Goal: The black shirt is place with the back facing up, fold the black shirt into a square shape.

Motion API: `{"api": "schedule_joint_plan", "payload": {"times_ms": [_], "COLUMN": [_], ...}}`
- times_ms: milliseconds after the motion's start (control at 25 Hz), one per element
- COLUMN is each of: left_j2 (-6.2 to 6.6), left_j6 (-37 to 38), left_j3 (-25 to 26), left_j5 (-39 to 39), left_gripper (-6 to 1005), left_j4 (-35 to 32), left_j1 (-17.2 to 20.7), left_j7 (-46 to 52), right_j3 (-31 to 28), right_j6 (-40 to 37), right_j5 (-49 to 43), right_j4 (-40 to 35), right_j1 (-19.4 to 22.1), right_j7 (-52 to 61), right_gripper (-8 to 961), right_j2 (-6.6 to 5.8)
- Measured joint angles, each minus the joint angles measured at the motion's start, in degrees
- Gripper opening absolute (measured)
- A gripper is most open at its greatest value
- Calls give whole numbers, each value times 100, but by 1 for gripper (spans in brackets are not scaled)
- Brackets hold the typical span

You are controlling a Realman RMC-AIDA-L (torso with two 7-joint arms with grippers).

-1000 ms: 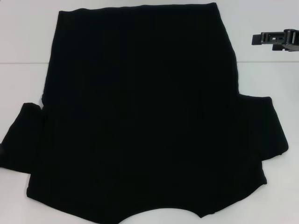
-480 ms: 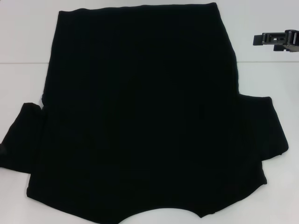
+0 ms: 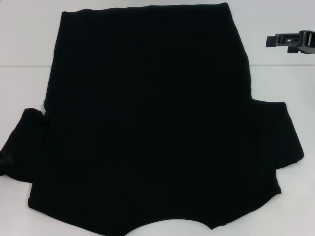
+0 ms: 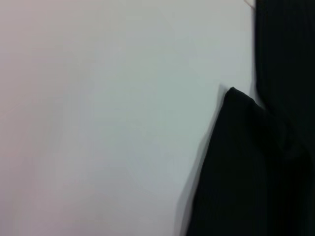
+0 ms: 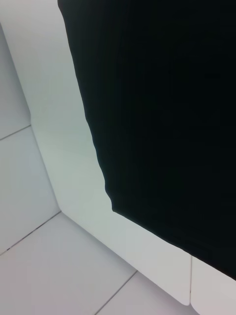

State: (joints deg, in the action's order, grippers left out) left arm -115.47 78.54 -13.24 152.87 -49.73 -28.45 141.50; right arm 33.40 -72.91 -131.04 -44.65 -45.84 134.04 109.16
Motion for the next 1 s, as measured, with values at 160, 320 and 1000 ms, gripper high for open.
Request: {"api": "schedule_joint_plan", "payload": {"times_ms": [160,320,1000], "left_j2": [-5,-18,-129], "left_j6": [2,30,-25], "left_j3": [-30,-43,-343], "left_j5": [-29,-35,-4], "left_gripper": [601,604,604], "left_j4": [14,57,-186], "left_j1": [-3,-40,-207], "left_j7": [0,0,36], "right_j3": [0,0,0], "right_j6": [-19,-26,-31], "right_j5": [0,8,77], "right_j4": [0,0,0], "right_j1": [-4,9,40], "right_j7": [-3,-1,1], "right_gripper": [941,941,940], "right_j2": [0,0,-9]}}
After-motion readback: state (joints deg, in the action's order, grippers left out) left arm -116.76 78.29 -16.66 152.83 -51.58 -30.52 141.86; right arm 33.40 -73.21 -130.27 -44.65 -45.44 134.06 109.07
